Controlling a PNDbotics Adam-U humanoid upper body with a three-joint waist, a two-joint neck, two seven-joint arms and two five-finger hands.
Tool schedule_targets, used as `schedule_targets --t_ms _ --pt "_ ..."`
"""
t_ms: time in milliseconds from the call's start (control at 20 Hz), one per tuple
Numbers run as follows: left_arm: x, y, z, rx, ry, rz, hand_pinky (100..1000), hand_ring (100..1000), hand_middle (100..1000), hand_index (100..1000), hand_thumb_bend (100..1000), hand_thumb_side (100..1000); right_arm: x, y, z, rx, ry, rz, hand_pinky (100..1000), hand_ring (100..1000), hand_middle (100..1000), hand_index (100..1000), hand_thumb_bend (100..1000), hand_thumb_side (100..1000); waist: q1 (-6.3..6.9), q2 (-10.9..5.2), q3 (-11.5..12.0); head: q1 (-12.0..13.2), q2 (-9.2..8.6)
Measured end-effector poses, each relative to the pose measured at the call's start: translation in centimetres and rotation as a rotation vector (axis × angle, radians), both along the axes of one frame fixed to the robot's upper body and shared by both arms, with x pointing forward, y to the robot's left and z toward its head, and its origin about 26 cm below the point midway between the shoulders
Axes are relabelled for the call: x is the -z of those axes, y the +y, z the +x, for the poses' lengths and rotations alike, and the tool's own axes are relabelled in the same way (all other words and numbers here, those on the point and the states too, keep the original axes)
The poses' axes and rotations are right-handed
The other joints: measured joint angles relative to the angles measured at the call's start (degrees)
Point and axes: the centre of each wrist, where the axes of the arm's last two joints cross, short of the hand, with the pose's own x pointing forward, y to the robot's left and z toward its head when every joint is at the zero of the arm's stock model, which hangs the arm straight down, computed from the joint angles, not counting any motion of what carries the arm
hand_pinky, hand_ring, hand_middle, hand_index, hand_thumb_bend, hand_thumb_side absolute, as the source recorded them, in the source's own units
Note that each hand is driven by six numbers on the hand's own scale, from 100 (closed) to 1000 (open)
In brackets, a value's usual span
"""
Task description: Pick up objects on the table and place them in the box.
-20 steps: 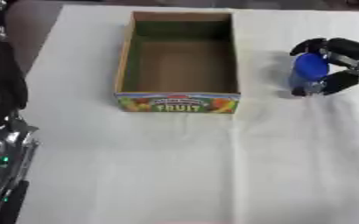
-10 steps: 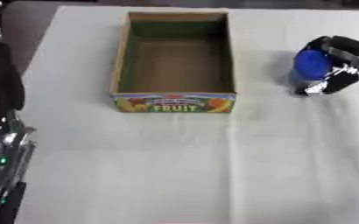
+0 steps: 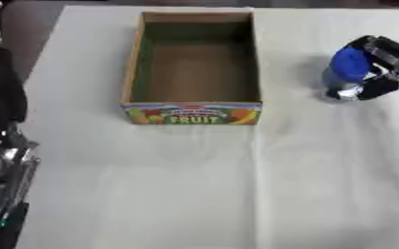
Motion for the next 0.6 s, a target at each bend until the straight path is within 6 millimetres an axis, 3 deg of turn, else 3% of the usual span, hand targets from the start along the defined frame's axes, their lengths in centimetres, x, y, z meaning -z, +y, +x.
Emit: schedule_targets --t_ms 300,600 --pt "-0.01 0.0 0.0 0.003 -0.001 -0.001 899 738 935 874 405 831 0.15 0.16 0.02 0.003 -0.05 0.122 100 100 162 429 181 429 -0.05 0.0 0.0 0.0 0.0" --pt "-0.01 0.0 0.0 0.004 -0.001 0.0 900 739 936 875 406 830 -0.05 0.54 0.01 -0.023 -0.063 0.203 100 100 156 426 153 444 -0.13 0.0 -0.39 0.03 0.0"
